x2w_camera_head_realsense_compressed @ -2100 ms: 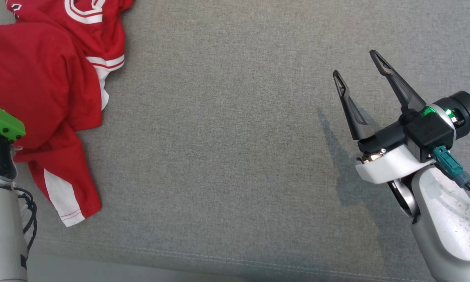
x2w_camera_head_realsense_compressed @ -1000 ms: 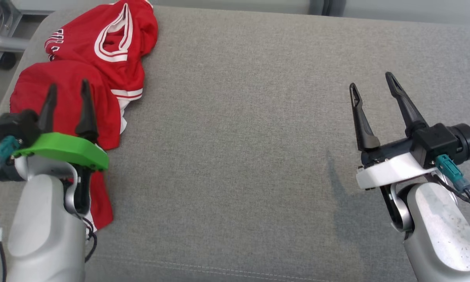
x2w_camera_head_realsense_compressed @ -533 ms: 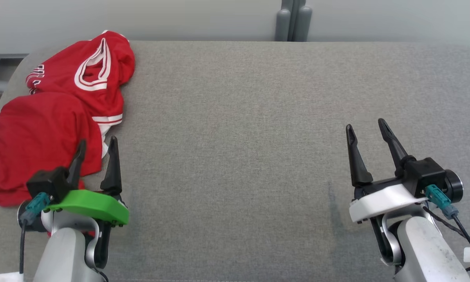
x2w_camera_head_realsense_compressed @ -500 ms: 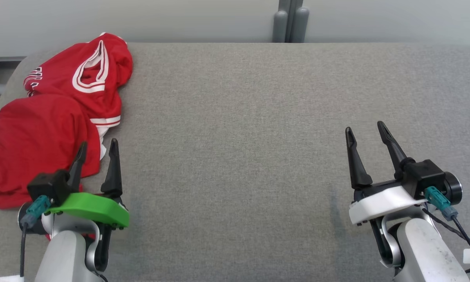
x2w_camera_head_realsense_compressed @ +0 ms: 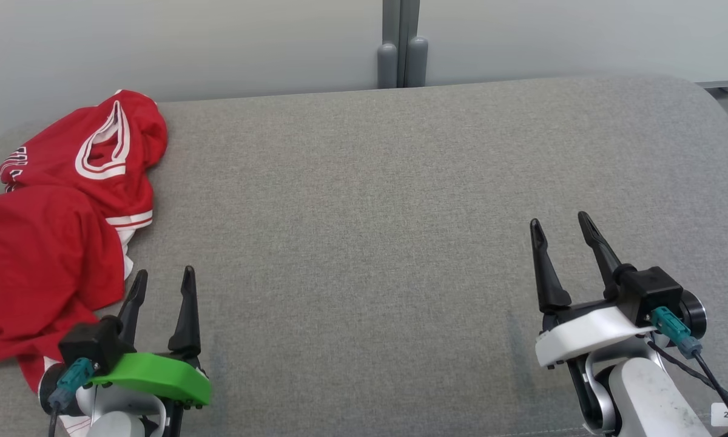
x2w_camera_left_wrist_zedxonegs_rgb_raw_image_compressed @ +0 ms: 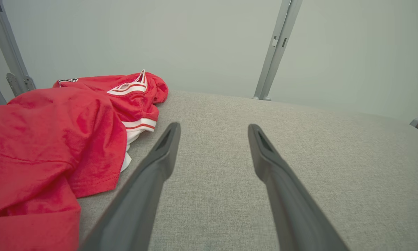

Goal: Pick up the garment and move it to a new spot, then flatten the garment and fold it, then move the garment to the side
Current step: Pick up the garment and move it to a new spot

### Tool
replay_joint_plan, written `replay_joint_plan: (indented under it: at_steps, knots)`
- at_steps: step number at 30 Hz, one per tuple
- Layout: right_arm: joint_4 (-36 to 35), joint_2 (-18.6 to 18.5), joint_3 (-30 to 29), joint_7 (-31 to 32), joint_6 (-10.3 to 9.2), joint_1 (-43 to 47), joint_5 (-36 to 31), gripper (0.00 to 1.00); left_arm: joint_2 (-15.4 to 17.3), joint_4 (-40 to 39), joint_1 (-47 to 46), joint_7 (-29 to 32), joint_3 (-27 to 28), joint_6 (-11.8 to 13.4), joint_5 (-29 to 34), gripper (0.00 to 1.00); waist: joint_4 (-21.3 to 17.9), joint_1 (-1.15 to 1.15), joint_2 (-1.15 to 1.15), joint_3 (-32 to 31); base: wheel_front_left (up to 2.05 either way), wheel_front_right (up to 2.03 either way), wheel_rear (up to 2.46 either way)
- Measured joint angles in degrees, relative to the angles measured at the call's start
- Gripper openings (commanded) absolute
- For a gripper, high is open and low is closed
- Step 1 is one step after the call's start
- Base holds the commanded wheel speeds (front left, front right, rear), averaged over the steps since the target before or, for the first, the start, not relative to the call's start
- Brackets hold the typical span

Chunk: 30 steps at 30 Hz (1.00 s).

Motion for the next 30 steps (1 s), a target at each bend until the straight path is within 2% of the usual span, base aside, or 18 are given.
replay_joint_plan:
  at_steps: [21, 30]
  knots:
    - [0.66, 0.19, 0.09, 0.0, -0.04, 1.9, 0.08, 1.0, 0.0, -4.97, 4.84, -0.02, -2.89, 1.49, 0.33, 1.0, -0.26, 0.0, 0.0, -1.49, 0.0, 0.0, 0.0]
    - [0.51, 0.11, -0.66, 0.0, -0.03, 2.08, 0.09, 1.0, -0.01, -6.13, 5.67, -0.07, -4.45, 1.94, 0.33, 1.0, 1.46, 0.0, 0.0, -1.89, 0.0, 0.0, 0.0]
